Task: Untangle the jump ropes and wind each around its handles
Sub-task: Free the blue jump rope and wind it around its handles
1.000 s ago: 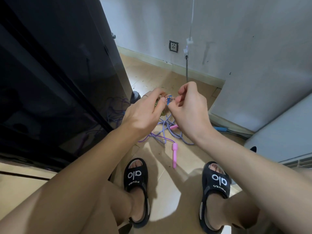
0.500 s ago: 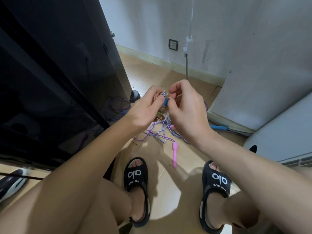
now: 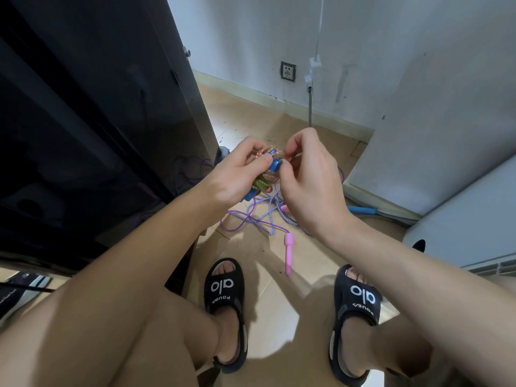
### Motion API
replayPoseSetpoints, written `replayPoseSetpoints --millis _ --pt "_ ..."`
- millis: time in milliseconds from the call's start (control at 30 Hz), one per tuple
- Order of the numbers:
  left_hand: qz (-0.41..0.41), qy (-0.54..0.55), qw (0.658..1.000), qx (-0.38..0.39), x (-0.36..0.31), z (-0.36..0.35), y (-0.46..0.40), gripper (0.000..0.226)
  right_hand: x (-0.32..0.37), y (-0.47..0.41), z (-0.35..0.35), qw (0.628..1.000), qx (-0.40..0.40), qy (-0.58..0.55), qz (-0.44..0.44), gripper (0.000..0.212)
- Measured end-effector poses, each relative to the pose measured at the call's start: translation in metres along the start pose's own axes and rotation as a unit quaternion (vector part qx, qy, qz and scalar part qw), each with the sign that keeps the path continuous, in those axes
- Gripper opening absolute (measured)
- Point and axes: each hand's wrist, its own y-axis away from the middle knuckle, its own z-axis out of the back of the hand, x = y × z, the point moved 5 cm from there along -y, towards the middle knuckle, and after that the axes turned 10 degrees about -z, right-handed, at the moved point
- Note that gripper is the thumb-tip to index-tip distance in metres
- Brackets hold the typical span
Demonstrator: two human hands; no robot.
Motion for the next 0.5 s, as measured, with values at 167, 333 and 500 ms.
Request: replayPoseSetpoints --millis 167,333,500 --pt "0.006 0.041 0.999 0.008 0.0004 -0.002 0.0008 0.02 -0.0016 0.0004 -0.0021 1.0 -0.005 0.008 -0.009 0.015" --pt "0.036 -0.017 0.999 -0.009 0.0046 0.0005 -0.0015 0.016 0.0043 0.0018 -0.0008 1.0 -0.009 0.017 0.018 0.015" --pt "0.056 -0.016 0.998 -0.005 0.0051 -0.0048 -0.0012 0.025 0.0053 0.0033 0.0029 1.0 -0.007 -0.014 -0.022 0.016"
